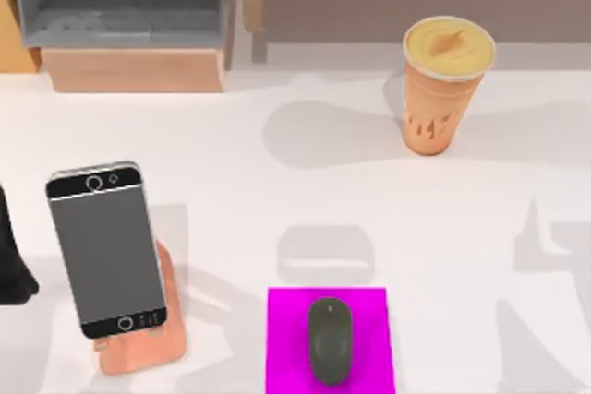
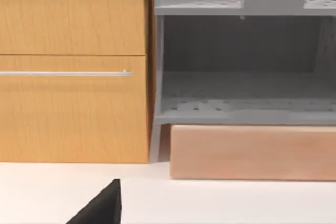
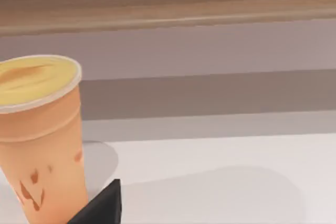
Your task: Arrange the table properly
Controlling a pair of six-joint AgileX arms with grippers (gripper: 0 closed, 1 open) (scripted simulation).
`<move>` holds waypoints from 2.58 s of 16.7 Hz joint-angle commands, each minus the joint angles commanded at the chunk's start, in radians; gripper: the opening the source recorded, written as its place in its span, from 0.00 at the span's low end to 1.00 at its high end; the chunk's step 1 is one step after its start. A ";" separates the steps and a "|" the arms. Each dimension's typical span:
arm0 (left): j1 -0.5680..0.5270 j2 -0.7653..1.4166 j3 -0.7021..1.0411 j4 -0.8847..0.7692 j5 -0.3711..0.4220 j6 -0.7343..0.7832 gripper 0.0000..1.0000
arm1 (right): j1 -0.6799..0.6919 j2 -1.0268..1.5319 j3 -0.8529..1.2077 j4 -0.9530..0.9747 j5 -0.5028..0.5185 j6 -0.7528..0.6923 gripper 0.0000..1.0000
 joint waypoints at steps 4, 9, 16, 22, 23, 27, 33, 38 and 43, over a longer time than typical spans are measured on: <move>0.000 0.000 0.000 0.000 0.000 0.000 1.00 | 0.129 0.357 0.084 0.215 0.122 0.047 1.00; 0.000 0.000 0.000 0.000 0.000 0.000 1.00 | 0.271 0.817 0.212 0.509 0.262 0.076 1.00; 0.000 0.000 0.000 0.000 0.000 0.000 1.00 | 0.381 1.364 0.405 0.892 0.385 0.037 1.00; 0.000 0.000 0.000 0.000 0.000 0.000 1.00 | 0.394 1.651 0.539 1.119 0.424 -0.033 1.00; 0.000 0.000 0.000 0.000 0.000 0.000 1.00 | 0.390 1.680 0.559 1.147 0.427 -0.045 1.00; 0.000 0.000 0.000 0.000 0.000 0.000 1.00 | 0.374 1.754 0.617 1.227 0.433 -0.083 1.00; 0.000 0.000 0.000 0.000 0.000 0.000 1.00 | 0.370 1.767 0.630 1.242 0.434 -0.090 1.00; 0.000 0.000 0.000 0.000 0.000 0.000 1.00 | 0.348 1.782 0.683 1.205 0.411 -0.090 1.00; 0.000 0.000 0.000 0.000 0.000 0.000 1.00 | 0.322 1.802 0.741 1.167 0.386 -0.091 1.00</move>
